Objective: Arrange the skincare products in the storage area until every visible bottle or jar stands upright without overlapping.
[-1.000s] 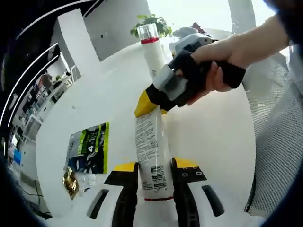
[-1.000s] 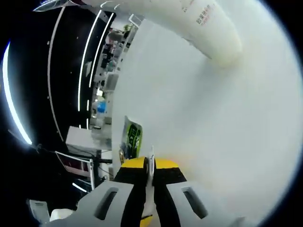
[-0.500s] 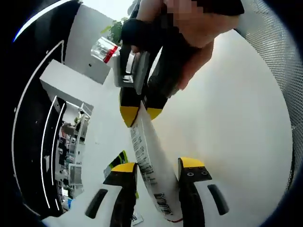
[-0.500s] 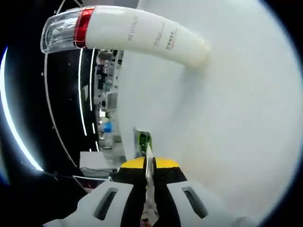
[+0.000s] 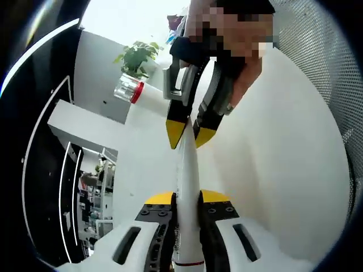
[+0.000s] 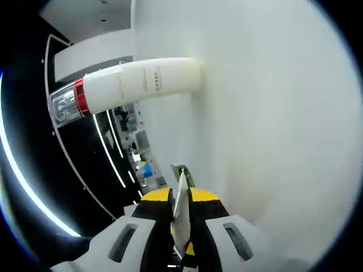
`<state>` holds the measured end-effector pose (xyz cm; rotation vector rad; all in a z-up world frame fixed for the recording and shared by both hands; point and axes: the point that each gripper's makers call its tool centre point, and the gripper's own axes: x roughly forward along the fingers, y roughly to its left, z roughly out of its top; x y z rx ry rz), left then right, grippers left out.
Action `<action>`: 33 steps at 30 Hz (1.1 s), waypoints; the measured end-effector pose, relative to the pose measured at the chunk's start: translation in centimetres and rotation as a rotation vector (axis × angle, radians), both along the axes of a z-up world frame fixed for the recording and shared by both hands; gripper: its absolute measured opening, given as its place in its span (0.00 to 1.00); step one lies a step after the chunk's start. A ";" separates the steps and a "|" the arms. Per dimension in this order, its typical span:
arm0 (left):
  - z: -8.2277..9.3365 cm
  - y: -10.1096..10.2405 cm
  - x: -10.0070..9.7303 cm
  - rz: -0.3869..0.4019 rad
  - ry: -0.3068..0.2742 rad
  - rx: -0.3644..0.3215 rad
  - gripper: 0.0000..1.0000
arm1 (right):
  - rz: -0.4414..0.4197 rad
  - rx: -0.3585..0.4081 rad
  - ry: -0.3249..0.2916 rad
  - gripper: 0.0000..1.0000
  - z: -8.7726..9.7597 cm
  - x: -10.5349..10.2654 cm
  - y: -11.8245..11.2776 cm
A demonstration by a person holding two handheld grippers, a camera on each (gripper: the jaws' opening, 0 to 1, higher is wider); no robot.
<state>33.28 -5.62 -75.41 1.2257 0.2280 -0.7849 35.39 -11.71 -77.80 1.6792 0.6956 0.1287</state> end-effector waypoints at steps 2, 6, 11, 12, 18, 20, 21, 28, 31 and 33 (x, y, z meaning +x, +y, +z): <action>0.3 -0.3 -0.2 0.024 0.040 -0.068 0.12 | -0.004 -0.015 -0.023 0.14 0.5 -0.2 -0.4; 0.4 -0.8 -0.7 0.090 0.187 -0.267 0.12 | 0.049 -0.159 -0.162 0.23 2.2 0.1 -1.7; 1.1 -0.5 -0.4 0.186 0.341 -0.531 0.11 | 0.126 -0.375 -0.369 0.22 5.1 0.0 -4.3; 1.8 -0.5 -0.3 0.205 0.384 -0.615 0.11 | 0.158 -0.468 -0.426 0.21 5.4 -0.2 -5.2; 3.1 -0.7 -0.8 0.154 0.542 -0.790 0.11 | 0.422 -0.901 -0.743 0.21 8.1 -1.4 -6.8; 3.7 -1.4 -1.3 0.120 0.600 -0.855 0.12 | 0.539 -1.079 -0.864 0.20 8.9 -1.7 -6.8; 3.8 -1.6 -1.4 0.108 0.622 -0.868 0.11 | 0.581 -1.103 -0.915 0.20 9.5 -2.0 -6.3; 4.5 -3.5 -3.9 -0.022 0.769 -0.871 0.12 | 0.953 -1.275 -1.278 0.21 11.4 -3.9 -4.2; 4.7 -4.0 -4.6 -0.081 0.790 -0.862 0.12 | 1.080 -1.240 -1.346 0.23 11.2 -4.8 -3.5; 5.0 -4.6 -5.5 -0.118 0.824 -0.861 0.12 | 1.129 -1.238 -1.410 0.24 11.2 -4.9 -3.2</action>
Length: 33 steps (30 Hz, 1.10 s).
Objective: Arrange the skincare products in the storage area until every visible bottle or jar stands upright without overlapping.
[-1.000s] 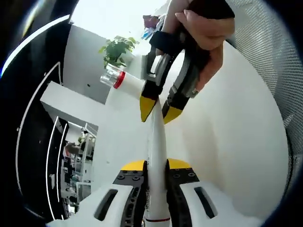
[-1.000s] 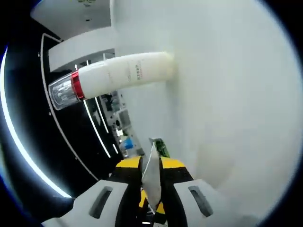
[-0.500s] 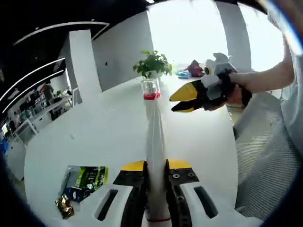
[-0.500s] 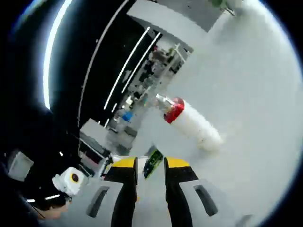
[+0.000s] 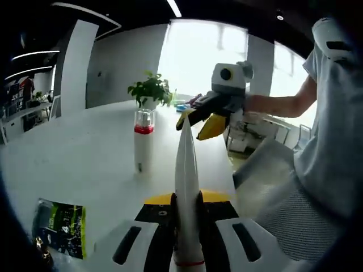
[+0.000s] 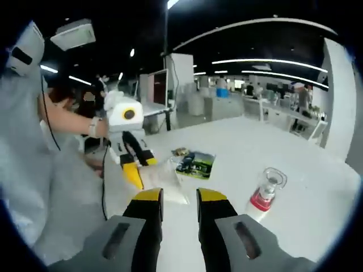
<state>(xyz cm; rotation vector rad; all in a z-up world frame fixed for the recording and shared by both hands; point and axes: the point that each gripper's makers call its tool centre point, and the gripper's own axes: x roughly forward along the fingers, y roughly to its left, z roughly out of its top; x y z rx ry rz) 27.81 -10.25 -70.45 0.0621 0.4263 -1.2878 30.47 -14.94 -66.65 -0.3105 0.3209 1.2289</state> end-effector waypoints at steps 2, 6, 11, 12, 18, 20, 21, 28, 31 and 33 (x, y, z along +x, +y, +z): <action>0.2 -0.6 -0.7 -0.041 0.003 -0.013 0.11 | 0.092 -0.046 -0.002 0.21 -0.3 -0.7 0.4; 0.4 -1.1 -0.8 -0.063 -0.004 -0.028 0.11 | 0.242 -0.127 -0.020 0.16 -0.2 -2.1 1.4; 0.7 -1.5 -0.6 -0.077 -0.006 -0.055 0.11 | 0.346 -0.198 -0.031 0.14 0.0 -2.4 1.6; 0.8 -1.6 -0.5 -0.078 -0.013 -0.058 0.11 | 0.369 -0.224 -0.023 0.13 0.0 -2.5 1.5; 1.0 -1.7 0.4 -0.058 -0.058 -0.052 0.12 | 0.452 -0.350 -0.060 0.08 0.3 -1.8 1.8; 0.8 -1.5 0.7 -0.056 -0.060 -0.045 0.13 | 0.474 -0.396 -0.063 0.06 0.2 -1.8 2.0; 0.7 -1.4 0.9 -0.052 -0.072 -0.038 0.13 | 0.481 -0.415 -0.068 0.06 0.2 -1.7 2.2; 0.0 -1.3 2.5 -0.017 -0.141 0.009 0.16 | 0.519 -0.540 -0.072 0.02 0.4 -0.7 2.6; -0.8 -1.8 3.3 -0.005 -0.186 0.078 0.17 | 0.523 -0.589 -0.056 0.01 0.5 -0.2 3.3; -1.4 -2.3 3.7 0.009 -0.193 0.117 0.18 | 0.544 -0.651 -0.062 0.01 0.0 0.0 3.6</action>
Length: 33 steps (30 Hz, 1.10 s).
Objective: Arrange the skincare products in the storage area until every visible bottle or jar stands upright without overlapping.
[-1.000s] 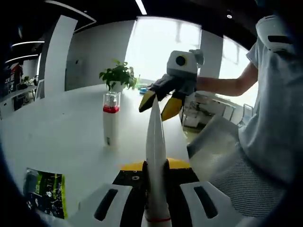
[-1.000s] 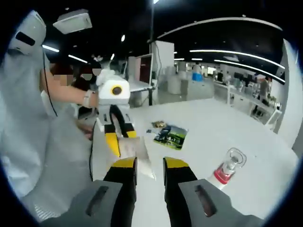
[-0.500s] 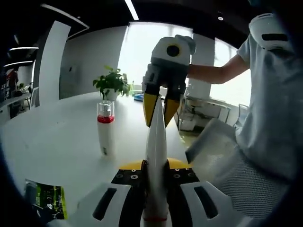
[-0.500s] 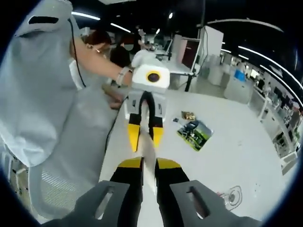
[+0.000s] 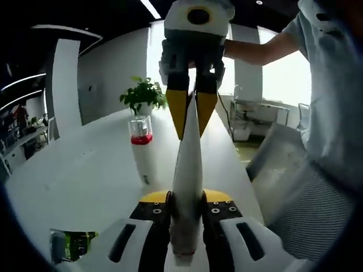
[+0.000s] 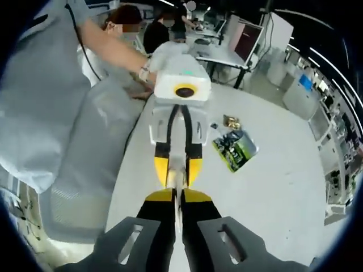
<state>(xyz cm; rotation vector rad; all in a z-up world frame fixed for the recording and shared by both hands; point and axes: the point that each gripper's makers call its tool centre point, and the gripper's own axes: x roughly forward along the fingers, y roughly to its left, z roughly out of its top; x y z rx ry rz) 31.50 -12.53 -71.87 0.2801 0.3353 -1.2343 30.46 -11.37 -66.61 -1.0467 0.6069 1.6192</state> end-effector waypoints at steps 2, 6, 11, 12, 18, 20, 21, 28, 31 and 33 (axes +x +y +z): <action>-0.3 -0.3 0.3 0.008 -0.007 0.010 0.18 | 0.017 -0.042 -0.014 0.01 -0.2 0.2 0.6; -1.1 0.0 1.2 0.024 -0.032 0.037 0.21 | 0.037 -0.125 -0.019 0.01 -1.2 0.6 0.7; -0.9 1.6 2.5 0.092 -0.020 0.018 0.26 | 0.025 -0.129 -0.004 0.01 -1.1 1.2 1.6; -1.2 1.9 2.3 0.094 -0.016 0.036 0.25 | 0.020 -0.130 0.002 0.01 -1.2 1.3 1.7; -2.9 3.5 2.1 0.126 0.017 0.078 0.25 | 0.002 -0.181 0.036 0.01 -1.2 2.0 2.4; -3.3 3.8 2.0 0.121 0.007 0.095 0.23 | 0.005 -0.190 0.040 0.02 -1.3 2.1 2.7; -3.5 3.8 1.9 0.118 0.000 0.111 0.21 | 0.001 -0.198 0.042 0.02 -1.3 2.1 2.8; -3.9 3.4 3.0 0.136 0.011 0.117 0.17 | -0.016 -0.213 0.067 0.03 -1.4 3.1 2.5; -3.7 2.8 3.6 0.148 0.010 0.114 0.17 | -0.033 -0.206 0.073 0.03 -1.4 4.0 2.0; -3.7 2.5 4.4 0.182 0.024 0.094 0.17 | -0.070 -0.197 0.078 0.03 -1.4 5.0 1.7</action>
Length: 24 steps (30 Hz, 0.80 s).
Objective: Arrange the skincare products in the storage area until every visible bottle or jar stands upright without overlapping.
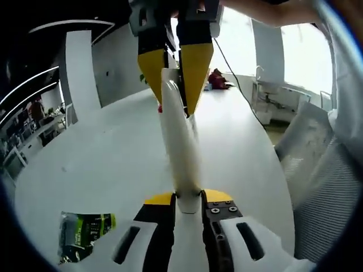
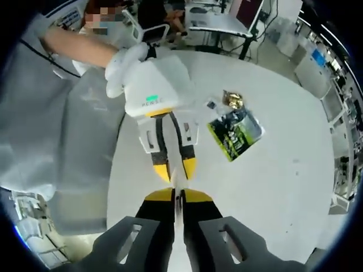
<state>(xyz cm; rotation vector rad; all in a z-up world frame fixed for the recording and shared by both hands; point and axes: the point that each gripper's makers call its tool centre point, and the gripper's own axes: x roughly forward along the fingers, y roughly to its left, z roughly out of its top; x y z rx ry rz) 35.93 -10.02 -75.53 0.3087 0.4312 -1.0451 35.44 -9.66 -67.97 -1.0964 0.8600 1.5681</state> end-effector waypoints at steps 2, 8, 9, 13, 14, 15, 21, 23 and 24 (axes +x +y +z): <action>0.0 -0.2 0.8 0.036 0.001 -0.010 0.16 | -0.035 -0.003 -0.011 0.03 0.0 1.1 -0.7; -1.2 -1.2 2.7 0.092 0.011 0.004 0.01 | -0.077 -0.004 -0.001 0.04 0.1 2.4 -2.2; -1.0 -1.0 2.9 0.087 0.014 -0.001 0.01 | -0.073 -0.007 -0.012 0.04 0.1 2.6 -2.5; -1.2 -1.3 3.3 0.073 0.017 0.001 0.01 | -0.069 0.010 -0.028 0.04 0.1 3.3 -2.3; -1.4 -1.6 3.4 0.070 0.018 0.004 0.01 | -0.063 0.008 -0.027 0.04 0.1 3.2 -2.3; -1.3 -1.5 3.2 0.063 0.017 0.007 0.01 | -0.061 0.006 -0.023 0.04 0.1 3.1 -2.4; -1.3 -1.8 3.7 0.044 -0.006 0.030 0.03 | -0.021 0.002 -0.032 0.04 0.0 3.5 -2.6; -1.1 -1.7 3.7 0.039 -0.012 0.026 0.11 | -0.022 0.012 -0.031 0.04 0.0 3.7 -2.7; -1.0 -1.9 3.9 0.037 -0.016 0.018 0.15 | -0.026 0.017 -0.029 0.04 0.0 4.1 -2.6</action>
